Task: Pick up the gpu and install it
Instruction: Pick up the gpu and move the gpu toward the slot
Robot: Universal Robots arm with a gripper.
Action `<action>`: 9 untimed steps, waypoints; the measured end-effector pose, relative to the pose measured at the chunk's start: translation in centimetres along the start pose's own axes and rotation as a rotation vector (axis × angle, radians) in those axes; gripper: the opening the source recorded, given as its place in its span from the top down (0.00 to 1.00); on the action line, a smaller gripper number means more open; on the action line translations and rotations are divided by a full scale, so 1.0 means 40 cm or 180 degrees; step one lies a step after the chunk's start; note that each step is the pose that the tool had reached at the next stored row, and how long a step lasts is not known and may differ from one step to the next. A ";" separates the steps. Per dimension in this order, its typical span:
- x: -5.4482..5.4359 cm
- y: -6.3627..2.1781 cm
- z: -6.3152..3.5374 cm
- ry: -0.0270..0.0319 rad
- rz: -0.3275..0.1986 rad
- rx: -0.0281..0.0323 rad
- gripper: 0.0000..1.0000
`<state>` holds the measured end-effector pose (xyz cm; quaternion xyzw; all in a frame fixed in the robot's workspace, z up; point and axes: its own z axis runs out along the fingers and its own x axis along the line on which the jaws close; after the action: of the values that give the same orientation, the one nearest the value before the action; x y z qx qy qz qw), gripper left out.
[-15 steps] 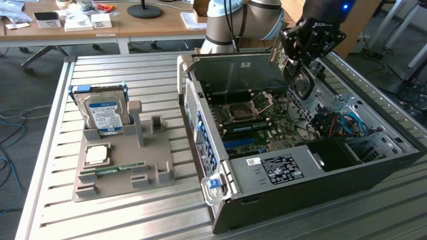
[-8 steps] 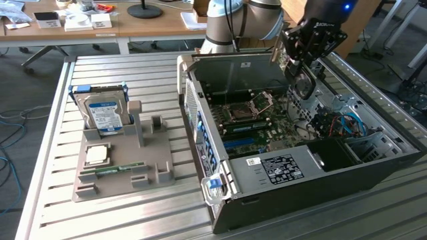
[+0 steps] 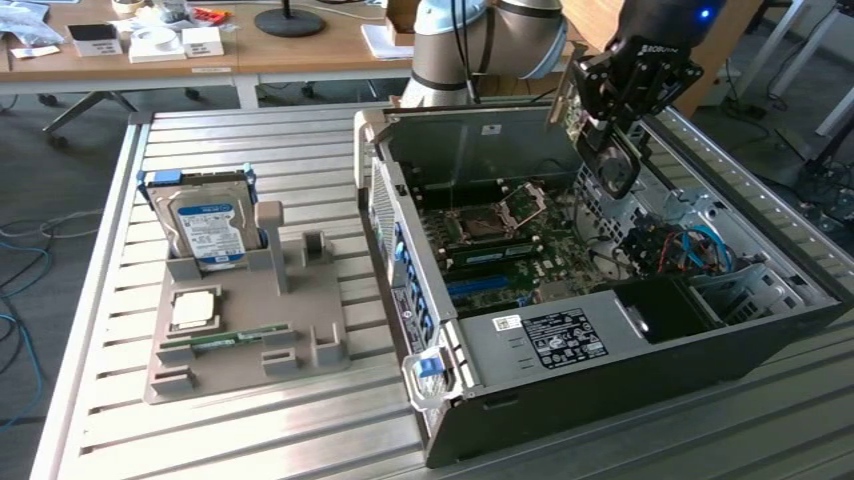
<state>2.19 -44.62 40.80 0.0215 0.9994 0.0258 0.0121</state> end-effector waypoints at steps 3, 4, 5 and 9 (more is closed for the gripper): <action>0.000 0.000 0.000 0.0000 0.0000 0.0000 0.73; 0.000 0.000 0.000 0.0000 0.0000 0.0000 0.73; 0.000 0.000 0.000 0.0000 0.0000 0.0000 0.73; -0.004 0.000 0.000 0.0000 -0.0001 0.0000 0.73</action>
<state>2.35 -44.62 40.80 0.0214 0.9994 0.0258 0.0120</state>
